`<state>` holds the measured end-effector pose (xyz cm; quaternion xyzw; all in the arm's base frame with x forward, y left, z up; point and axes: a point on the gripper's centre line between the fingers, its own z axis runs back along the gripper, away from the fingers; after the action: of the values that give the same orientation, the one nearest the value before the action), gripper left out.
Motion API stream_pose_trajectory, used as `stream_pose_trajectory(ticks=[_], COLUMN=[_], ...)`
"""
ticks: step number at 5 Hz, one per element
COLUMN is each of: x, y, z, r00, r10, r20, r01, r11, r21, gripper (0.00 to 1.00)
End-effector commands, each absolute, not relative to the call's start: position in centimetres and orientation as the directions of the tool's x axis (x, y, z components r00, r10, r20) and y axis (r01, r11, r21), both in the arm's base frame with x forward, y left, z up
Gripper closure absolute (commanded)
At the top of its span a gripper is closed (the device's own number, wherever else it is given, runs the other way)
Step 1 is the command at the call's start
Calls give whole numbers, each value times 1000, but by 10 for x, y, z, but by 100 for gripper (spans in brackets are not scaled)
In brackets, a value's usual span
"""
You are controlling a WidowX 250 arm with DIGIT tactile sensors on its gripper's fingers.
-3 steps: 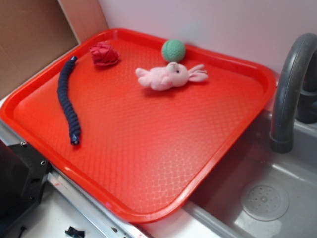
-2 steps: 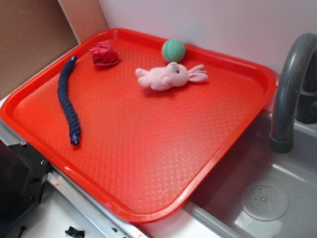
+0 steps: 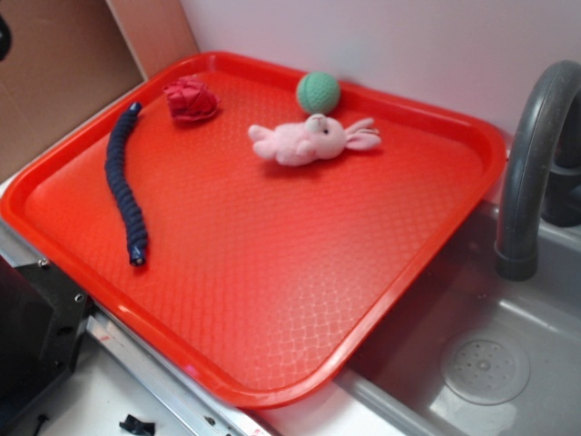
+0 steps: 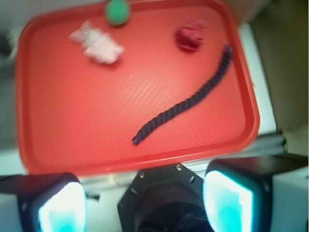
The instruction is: Grab the blue rope.
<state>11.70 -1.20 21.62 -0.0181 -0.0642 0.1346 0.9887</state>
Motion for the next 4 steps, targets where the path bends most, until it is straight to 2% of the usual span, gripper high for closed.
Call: stream_pose_trajectory(ticks=[1,2,3,4], x=[135,143,156,165], y=[15,29,43,50], z=[169,141,106,69], r00=[686,520,450,438], r10=[687,833,875,890], r20=[238,187,177,130], r01=[-672,-816,-873,-892], r11=[724,549,473,448], r21=[-155,-178,-118,-59], gripper=[0,0,0,0])
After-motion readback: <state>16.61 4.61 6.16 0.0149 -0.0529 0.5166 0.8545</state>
